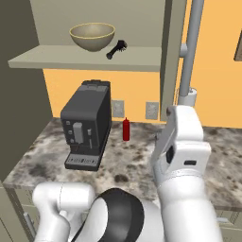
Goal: Pick the mug and place it in the sink. Pick the bowl and place it in the open cabinet and then close the cabinet.
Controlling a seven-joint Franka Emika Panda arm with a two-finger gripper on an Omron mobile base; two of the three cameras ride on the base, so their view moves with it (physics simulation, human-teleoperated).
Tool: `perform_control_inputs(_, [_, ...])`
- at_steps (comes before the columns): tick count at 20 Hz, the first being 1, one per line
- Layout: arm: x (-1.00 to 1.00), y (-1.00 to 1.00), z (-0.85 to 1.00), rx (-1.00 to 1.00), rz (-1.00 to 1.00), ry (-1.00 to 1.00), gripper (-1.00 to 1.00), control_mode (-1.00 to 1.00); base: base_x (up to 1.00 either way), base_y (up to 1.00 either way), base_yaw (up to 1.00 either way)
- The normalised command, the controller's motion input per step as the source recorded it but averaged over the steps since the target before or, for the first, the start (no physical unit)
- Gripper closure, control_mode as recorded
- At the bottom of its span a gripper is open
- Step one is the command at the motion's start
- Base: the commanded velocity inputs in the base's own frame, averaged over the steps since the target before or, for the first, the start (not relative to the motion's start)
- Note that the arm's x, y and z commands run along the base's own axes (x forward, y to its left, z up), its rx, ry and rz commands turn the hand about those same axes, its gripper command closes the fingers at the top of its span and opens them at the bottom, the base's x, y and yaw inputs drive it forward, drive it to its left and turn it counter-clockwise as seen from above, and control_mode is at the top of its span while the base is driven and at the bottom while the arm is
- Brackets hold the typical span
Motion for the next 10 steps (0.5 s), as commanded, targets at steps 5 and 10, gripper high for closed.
perform_control_inputs(5, [0.56,-0.52,-0.05,0.0,0.06,-0.11,-1.0,-1.0,0.0,0.0,0.0])
perform_control_inputs(10, [0.65,-0.48,-0.14,0.0,0.06,-0.1,-1.0,-1.0,0.0,0.0,0.0])
